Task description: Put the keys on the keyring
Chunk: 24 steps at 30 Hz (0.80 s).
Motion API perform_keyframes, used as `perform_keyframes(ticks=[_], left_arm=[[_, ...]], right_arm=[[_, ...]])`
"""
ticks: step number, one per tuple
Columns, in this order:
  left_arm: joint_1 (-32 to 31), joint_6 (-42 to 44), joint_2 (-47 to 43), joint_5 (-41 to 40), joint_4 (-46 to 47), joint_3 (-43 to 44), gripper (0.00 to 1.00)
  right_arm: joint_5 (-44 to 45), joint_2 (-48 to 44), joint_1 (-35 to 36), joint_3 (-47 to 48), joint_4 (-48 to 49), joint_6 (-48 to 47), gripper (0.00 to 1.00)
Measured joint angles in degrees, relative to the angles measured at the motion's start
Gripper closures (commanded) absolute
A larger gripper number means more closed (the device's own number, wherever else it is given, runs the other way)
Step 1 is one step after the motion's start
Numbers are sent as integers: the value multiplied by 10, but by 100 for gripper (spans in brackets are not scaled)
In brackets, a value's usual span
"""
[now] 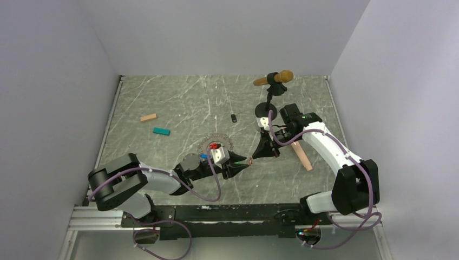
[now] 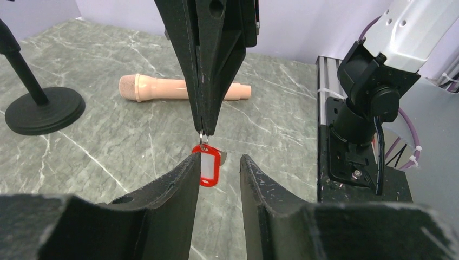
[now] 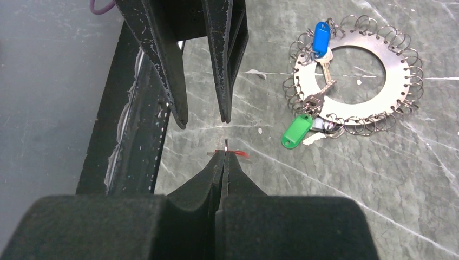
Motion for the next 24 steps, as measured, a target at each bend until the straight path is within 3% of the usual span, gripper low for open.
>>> perform_keyframes(ticks=[9, 24], left_arm=[[0, 9, 12, 2, -4, 35, 69], [0, 12, 22, -2, -14, 39, 69]], right_arm=[[0, 0, 0, -1, 0, -6, 100], [-4, 0, 0, -1, -4, -11, 100]])
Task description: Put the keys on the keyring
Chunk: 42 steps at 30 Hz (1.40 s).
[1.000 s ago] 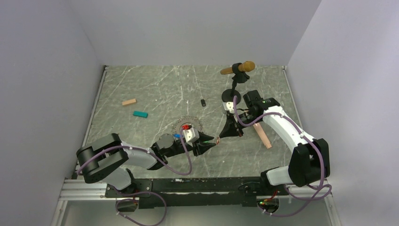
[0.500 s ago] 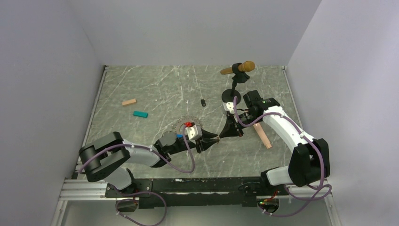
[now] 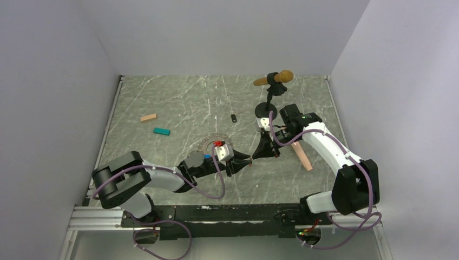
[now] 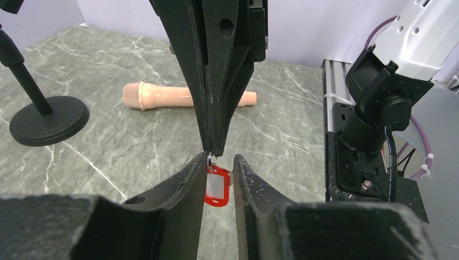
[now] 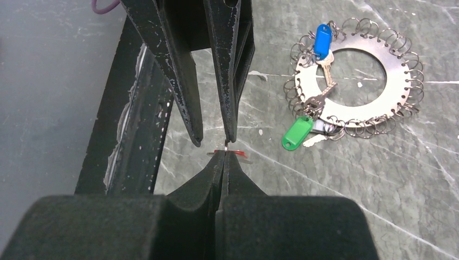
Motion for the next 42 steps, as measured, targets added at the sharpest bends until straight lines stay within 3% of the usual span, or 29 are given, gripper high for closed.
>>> perform_keyframes(ticks=[27, 42], left_arm=[[0, 7, 24, -10, -13, 0, 80], [0, 5, 25, -9, -12, 1, 80]], right_arm=[[0, 0, 0, 0, -9, -10, 100], [0, 0, 0, 0, -9, -10, 100]])
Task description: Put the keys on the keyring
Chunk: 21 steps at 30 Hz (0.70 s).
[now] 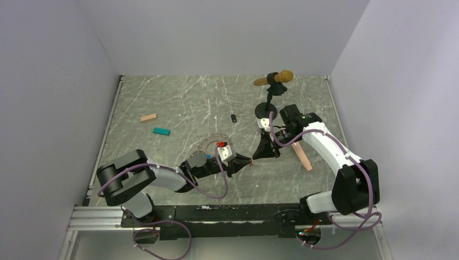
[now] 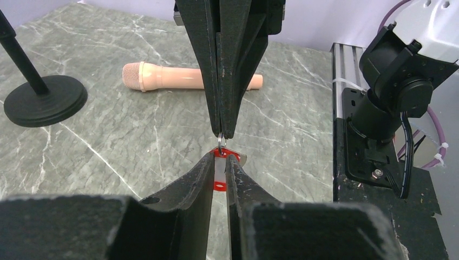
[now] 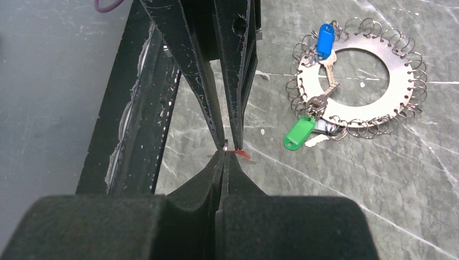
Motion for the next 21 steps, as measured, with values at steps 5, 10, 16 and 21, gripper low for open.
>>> perform_keyframes(ticks=[5, 10, 16, 21], left_arm=[[0, 0, 0, 1, 0, 0, 82], [0, 0, 0, 3, 1, 0, 82], [0, -7, 0, 5, 4, 0, 82], [0, -9, 0, 5, 4, 0, 85]], right_arm=[[0, 0, 0, 0, 0, 0, 100], [0, 0, 0, 0, 0, 0, 100], [0, 0, 0, 0, 0, 0, 100], [0, 0, 0, 0, 0, 0, 100]])
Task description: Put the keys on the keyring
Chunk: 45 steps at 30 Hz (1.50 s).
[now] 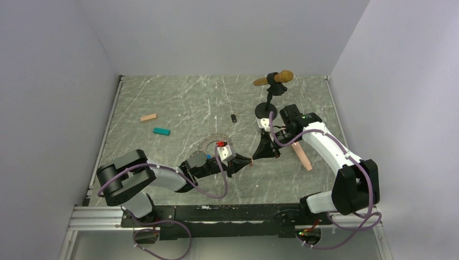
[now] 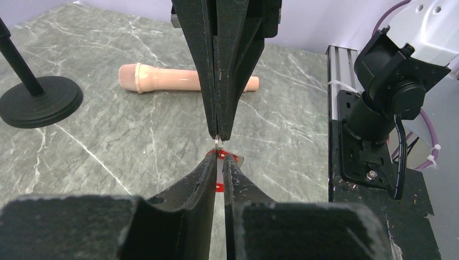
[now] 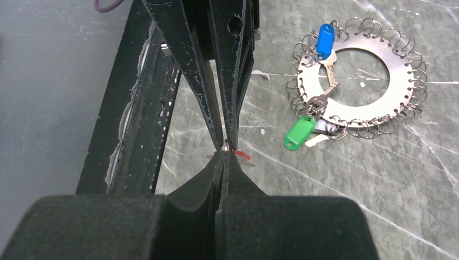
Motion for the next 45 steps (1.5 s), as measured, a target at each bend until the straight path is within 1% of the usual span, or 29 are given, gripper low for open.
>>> perform_keyframes(ticks=[6, 9, 21, 24, 29, 34, 37, 42, 45], left_arm=[[0, -1, 0, 0, 0, 0, 91], [0, -2, 0, 0, 0, 0, 100], [0, -7, -14, 0, -17, 0, 100], [0, -7, -23, -1, -26, 0, 100], [0, -7, -37, -1, -47, 0, 100], [0, -6, -48, -2, -81, 12, 100], [0, -6, -57, -7, -104, 18, 100], [0, -4, -68, -12, -122, 19, 100], [0, -2, -73, -17, -125, 16, 100]], right_arm=[[0, 0, 0, -1, 0, 0, 100], [0, 0, 0, -1, 0, 0, 100], [0, 0, 1, -1, 0, 0, 100], [-3, 0, 1, -1, 0, 0, 94], [-4, 0, 3, -2, 0, 0, 88], [-4, 0, 3, -6, 0, 0, 88], [-4, 0, 3, -6, 0, 0, 93], [-4, 0, 3, -7, 0, 0, 93], [0, 0, 3, -7, 0, 2, 87]])
